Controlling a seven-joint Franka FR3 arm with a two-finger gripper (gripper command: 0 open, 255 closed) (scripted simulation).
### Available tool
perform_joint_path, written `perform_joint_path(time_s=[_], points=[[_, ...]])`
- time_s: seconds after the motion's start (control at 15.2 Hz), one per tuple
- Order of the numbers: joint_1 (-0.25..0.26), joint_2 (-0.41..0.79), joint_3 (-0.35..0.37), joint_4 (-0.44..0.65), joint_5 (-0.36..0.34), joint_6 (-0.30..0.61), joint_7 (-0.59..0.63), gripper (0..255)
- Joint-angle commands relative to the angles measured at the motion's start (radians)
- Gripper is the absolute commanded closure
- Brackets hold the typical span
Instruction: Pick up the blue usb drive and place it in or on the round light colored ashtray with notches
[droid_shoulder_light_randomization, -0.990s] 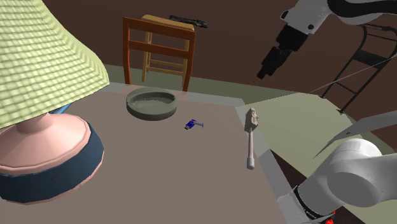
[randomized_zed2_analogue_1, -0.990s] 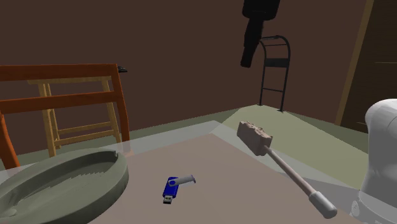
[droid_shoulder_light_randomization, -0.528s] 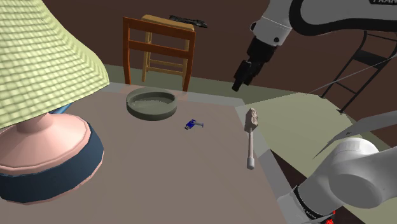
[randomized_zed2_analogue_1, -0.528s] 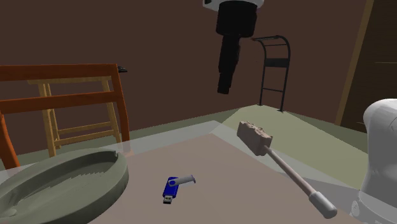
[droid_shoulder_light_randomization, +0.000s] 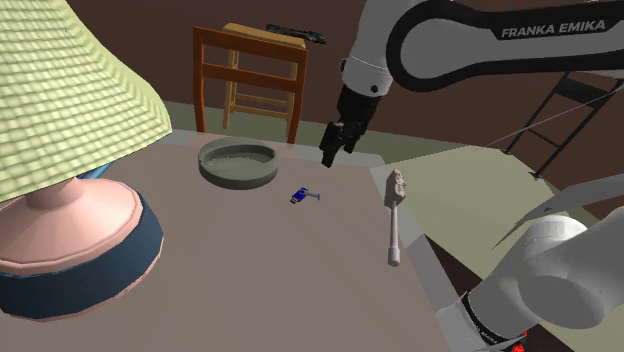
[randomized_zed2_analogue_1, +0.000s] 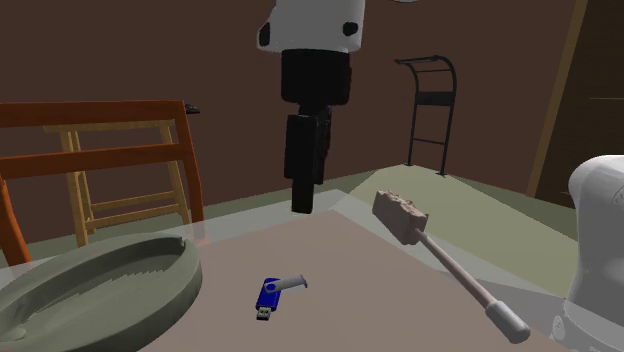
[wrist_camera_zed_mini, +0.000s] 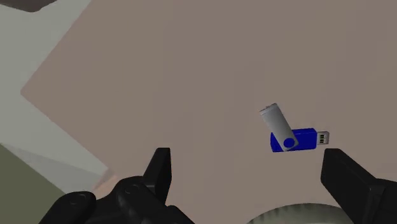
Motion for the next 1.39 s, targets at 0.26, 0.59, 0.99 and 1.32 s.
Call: perform_joint_path(time_s=[0.26, 0.59, 0.99, 1.32], points=[[0.028, 0.194, 0.1, 0.087, -0.054, 0.056, 0.11, 0], [0.036, 0.254, 0.119, 0.083, -0.077, 0.106, 0.139, 0], [0.036, 0.278, 0.122, 0.043, -0.087, 0.168, 0.147, 0], [0.036, 0.278, 0.122, 0.043, -0.087, 0.168, 0.147, 0]])
